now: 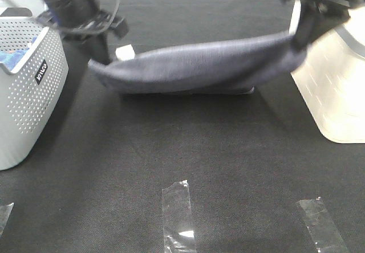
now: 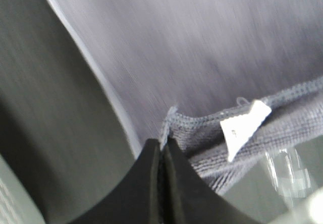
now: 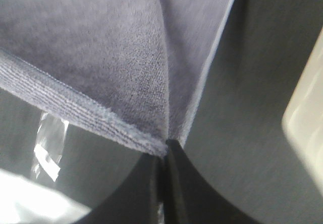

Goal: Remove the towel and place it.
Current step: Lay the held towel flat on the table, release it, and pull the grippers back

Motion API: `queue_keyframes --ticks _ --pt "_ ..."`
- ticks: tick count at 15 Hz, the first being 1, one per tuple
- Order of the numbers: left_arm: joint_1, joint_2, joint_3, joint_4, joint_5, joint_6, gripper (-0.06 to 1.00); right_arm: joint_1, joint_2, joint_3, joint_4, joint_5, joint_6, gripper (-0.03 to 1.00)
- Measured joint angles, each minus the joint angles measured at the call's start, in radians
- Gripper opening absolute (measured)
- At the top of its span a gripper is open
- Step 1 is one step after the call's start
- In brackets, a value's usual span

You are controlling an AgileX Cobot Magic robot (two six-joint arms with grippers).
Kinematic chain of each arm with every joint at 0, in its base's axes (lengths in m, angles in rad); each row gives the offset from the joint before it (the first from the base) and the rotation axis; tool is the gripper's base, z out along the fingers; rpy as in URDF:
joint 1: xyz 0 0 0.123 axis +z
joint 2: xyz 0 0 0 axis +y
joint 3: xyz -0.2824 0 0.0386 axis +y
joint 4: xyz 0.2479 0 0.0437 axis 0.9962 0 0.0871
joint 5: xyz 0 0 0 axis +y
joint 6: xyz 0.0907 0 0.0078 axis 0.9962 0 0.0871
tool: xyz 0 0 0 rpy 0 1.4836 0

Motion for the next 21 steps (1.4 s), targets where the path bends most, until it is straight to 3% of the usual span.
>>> queue_keyframes --ticks 5,10,16,21 --pt "-0.094 -0.147 0.32 -0.001 0.002 -0.025 0.0 0.0 -0.176 0.241 0.058 0.0 0.0 0.0" --pt "-0.164 -0.303 0.567 -0.021 -0.012 -0.112 0.0 0.0 -0.357 0.479 0.12 0.001 0.0 0.0" --pt "-0.318 -0.58 0.903 -0.107 -0.081 -0.329 0.0 0.003 -0.592 0.688 0.183 0.003 0.005 0.0" --pt "-0.404 -0.742 1.062 -0.178 -0.151 -0.49 0.0 0.004 -0.707 0.804 0.205 0.004 0.032 0.0"
